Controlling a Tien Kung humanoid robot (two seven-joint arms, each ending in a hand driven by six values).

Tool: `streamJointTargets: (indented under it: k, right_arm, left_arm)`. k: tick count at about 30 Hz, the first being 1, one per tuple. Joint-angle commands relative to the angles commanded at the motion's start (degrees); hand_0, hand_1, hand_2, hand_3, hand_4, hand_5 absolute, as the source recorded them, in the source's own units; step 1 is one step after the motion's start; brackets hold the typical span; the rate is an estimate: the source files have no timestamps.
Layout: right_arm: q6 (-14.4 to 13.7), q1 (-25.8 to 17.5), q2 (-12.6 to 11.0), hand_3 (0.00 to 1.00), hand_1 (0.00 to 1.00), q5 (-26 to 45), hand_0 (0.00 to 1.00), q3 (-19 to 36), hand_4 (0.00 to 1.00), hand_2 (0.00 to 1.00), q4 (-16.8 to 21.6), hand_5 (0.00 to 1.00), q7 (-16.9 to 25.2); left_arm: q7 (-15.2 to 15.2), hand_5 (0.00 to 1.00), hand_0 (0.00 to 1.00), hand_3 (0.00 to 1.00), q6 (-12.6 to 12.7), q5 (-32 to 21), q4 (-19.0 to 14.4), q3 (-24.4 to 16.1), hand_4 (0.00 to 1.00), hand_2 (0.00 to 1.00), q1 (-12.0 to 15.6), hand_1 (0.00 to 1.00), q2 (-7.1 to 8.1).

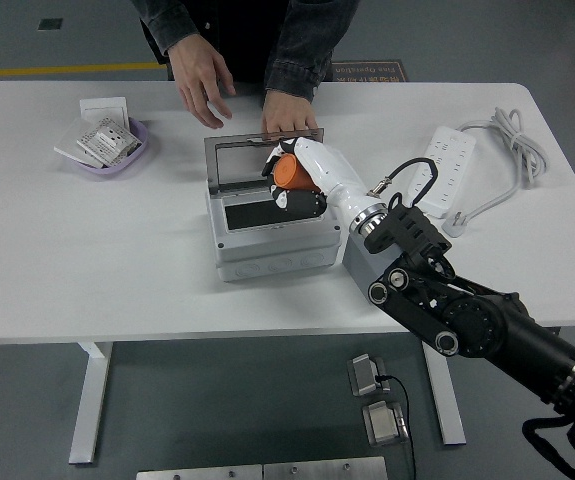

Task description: Pick up the cylinder from the cube,place it in the box,flap close box

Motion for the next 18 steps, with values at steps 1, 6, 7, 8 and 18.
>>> streamJointTargets:
  k: [1, 6, 7, 8, 18]
  right_arm:
    - [0.3, 0.8, 0.4, 0.19, 0.002, -0.3, 0.002, -0.6, 0.074, 0.192, -0.8, 0.054, -0.3]
    - [1.2, 4.1, 2.1, 0.189, 0.002, -0.9, 0.002, -2.8, 0.059, 0.192, -5.0, 0.033, -0.9]
    - [1.3, 4.6, 2.4, 0.189, 0.002, -0.8, 0.002, -3.2, 0.059, 0.192, -5.9, 0.033, -0.8]
    - [1.3, 5.1, 2.7, 0.189, 0.002, -0.7, 0.002, -3.6, 0.059, 0.192, -6.8, 0.033, -0.8]
    - [1.6, 7.1, 4.4, 0.187, 0.002, 1.1, 0.002, -6.4, 0.076, 0.192, -10.5, 0.06, -0.7]
  left_arm:
    - [0.0, 0.59, 0.708, 0.754, 0.0, 0.1, 0.0, -0.1, 0.783, 0.636, 0.0, 0.709, 0.05]
    - [0.1, 0.591, 0.709, 0.757, -0.1, 0.4, 0.0, -0.2, 0.784, 0.636, -0.2, 0.71, 0.22]
    - [0.2, 0.591, 0.709, 0.757, -0.1, 0.4, 0.0, -0.3, 0.784, 0.636, -0.2, 0.71, 0.26]
    - [0.2, 0.591, 0.709, 0.757, -0.1, 0.4, 0.0, -0.3, 0.784, 0.636, -0.3, 0.71, 0.29]
    - [0.2, 0.594, 0.711, 0.759, -0.2, 0.6, 0.0, -0.3, 0.785, 0.639, -0.3, 0.71, 0.37]
